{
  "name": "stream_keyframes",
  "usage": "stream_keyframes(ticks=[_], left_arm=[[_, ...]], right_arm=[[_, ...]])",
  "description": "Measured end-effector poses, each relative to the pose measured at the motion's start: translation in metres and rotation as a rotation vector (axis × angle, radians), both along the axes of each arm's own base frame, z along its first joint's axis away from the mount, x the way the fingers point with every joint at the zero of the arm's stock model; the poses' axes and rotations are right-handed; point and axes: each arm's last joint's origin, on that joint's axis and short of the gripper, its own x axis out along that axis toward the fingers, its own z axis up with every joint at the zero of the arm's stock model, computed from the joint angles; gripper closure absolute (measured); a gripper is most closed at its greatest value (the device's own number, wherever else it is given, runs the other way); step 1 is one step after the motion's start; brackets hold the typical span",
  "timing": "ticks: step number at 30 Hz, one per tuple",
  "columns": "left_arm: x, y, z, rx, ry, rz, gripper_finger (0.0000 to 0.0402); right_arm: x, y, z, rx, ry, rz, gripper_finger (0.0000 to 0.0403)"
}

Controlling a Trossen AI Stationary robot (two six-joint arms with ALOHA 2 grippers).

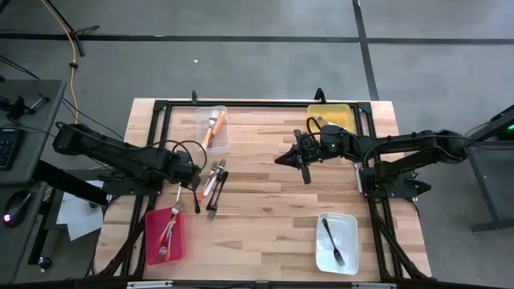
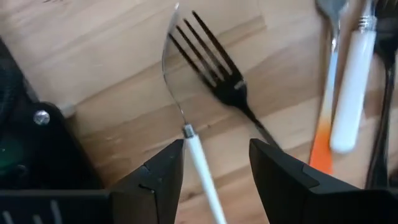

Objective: Sort silverware by color (type)
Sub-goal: Put the white fork into the yellow bin

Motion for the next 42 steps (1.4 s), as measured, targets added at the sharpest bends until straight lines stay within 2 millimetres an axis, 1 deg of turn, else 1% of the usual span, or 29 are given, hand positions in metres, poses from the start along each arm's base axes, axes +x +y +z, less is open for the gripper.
stream_keyframes(ticks=[5, 10, 18, 30, 38, 42], left_arm=[[0.001, 0.009, -0.005, 0.020, -0.007, 0.047, 0.0229], [0.000, 0.015, -0.017, 0.012, 0.014, 0.037, 0.0229], [0.004, 0.021, -0.023, 0.044, 0.054, -0.005, 0.0229], [0.010, 0.023, -0.036, 0.019, 0.151, -0.020, 0.0229], [0.017, 0.022, -0.043, 0.004, 0.152, -0.029, 0.0230], [0.018, 0.022, -0.044, -0.001, 0.149, -0.027, 0.0249]], right_arm=[[0.000, 0.000, 0.000, 0.000, 0.000, 0.000, 0.0403], [0.000, 0.000, 0.000, -0.001, 0.000, -0.004, 0.0403], [0.000, 0.000, 0.000, -0.001, 0.001, -0.004, 0.0403], [0.000, 0.000, 0.000, 0.000, 0.003, -0.003, 0.0403], [0.000, 0.000, -0.001, 0.000, 0.007, -0.003, 0.0403], [0.000, 0.000, -0.001, 0.000, 0.007, -0.003, 0.0403]])
